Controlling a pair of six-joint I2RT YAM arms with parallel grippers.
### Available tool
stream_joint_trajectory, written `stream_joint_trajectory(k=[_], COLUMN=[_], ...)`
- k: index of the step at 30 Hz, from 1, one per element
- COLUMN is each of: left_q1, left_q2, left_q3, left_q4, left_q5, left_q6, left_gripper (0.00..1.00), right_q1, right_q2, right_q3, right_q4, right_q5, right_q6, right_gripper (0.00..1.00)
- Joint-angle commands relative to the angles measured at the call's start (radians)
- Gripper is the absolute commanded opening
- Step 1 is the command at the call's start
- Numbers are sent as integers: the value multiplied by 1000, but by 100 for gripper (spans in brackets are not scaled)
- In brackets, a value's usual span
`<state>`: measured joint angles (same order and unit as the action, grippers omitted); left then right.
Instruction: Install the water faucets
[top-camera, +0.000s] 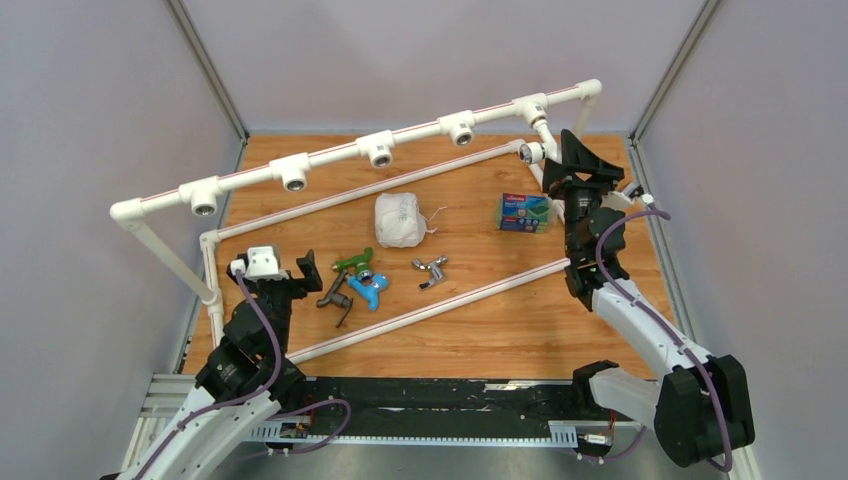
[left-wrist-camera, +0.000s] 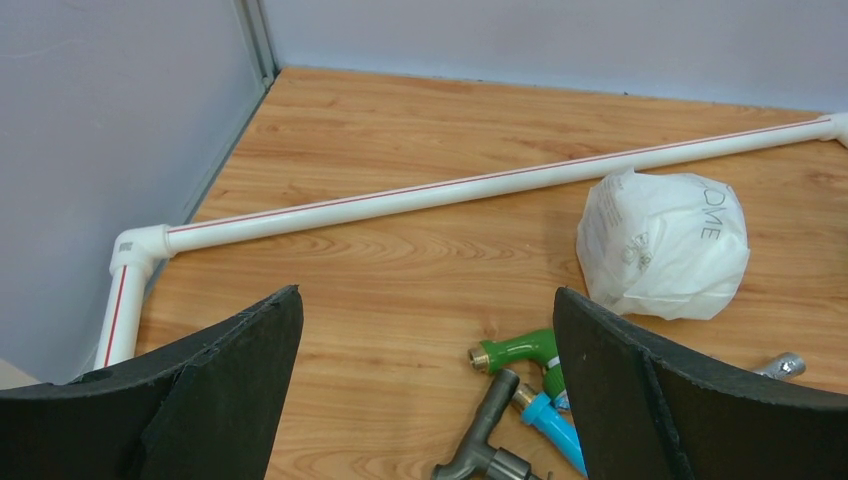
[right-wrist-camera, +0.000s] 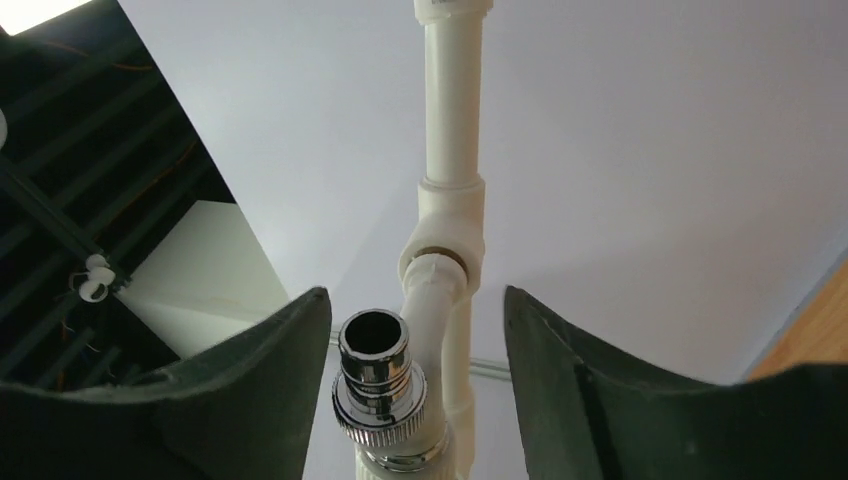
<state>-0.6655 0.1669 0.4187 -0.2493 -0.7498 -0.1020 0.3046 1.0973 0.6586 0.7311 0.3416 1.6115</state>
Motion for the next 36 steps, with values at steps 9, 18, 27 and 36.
stream_joint_trajectory(k=[9, 18, 27, 36], left_q1=[4, 4, 4, 4], left_q2=[26, 8, -13, -37], left_q3=[-1, -1, 2, 5], left_q4=[31, 35, 36, 36], left_q5=[9, 15, 20, 13], left_q6=[-1, 1, 4, 10], left_gripper=[100, 100, 100, 100], right_q1=[-68, -78, -76, -38], right_q2=[-204, -372, -360, -261], right_q3=[-102, -4, 197, 242], right_q4=[125, -66, -591, -696], right_q5=[42, -307, -670, -667], right_q6=[-455, -1673, -2497, -2834], right_gripper=[100, 100, 100, 100])
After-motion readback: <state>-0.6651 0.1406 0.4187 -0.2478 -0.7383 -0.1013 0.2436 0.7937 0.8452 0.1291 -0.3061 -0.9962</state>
